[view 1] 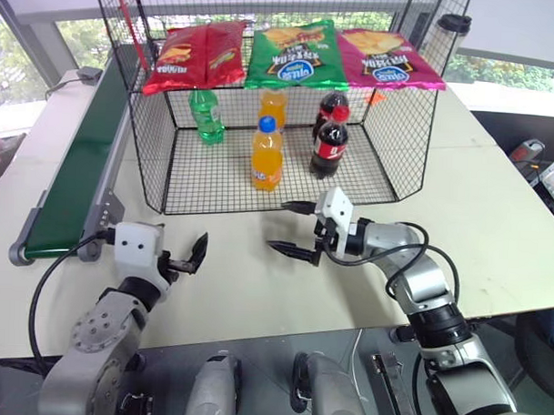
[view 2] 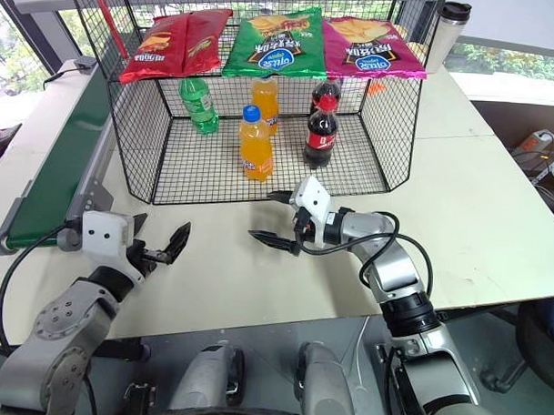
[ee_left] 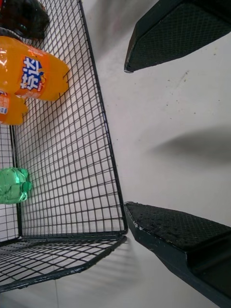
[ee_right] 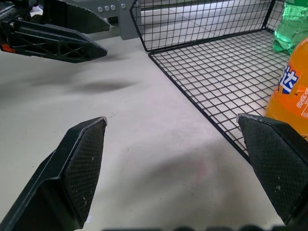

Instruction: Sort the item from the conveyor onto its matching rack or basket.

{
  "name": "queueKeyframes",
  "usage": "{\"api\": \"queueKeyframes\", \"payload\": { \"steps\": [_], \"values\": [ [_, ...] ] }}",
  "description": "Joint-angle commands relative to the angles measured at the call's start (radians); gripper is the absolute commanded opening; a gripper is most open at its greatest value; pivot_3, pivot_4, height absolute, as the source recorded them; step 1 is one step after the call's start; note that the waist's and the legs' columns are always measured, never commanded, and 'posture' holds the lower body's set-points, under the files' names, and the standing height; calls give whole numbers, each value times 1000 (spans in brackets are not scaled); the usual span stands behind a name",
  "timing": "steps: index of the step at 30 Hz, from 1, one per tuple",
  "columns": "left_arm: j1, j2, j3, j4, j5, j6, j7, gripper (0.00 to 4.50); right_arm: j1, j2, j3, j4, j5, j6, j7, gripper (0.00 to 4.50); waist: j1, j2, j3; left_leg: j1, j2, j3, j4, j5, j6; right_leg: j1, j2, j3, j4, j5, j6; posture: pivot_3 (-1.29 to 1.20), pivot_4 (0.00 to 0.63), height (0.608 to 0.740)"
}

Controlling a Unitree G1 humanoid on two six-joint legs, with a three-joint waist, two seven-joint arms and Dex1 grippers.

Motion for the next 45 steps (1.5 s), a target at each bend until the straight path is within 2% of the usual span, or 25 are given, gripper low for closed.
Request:
{"api": "queueKeyframes", "payload": {
  "steps": [1, 40, 45],
  "values": [
    [-6, 6, -6, -16, 4, -26, -6, 4465, -1, -9, -23, -51, 18, 2, -4, 4500, 0, 0, 0, 0, 0, 0, 0, 0, 0, 0, 0, 0, 0, 0, 0, 0, 150, 740],
    [-19, 2, -5, -24, 15, -17, 5, 4465, -5, -5, -19, -51, 21, 1, 8, 4500, 0, 0, 0, 0, 0, 0, 0, 0, 0, 0, 0, 0, 0, 0, 0, 0, 150, 740],
    [-21, -13, 57, -62, -3, -5, 34, 4465, -8, -12, -19, -75, 50, 16, 45, 4500, 0, 0, 0, 0, 0, 0, 0, 0, 0, 0, 0, 0, 0, 0, 0, 0, 150, 740]
  ]
}}
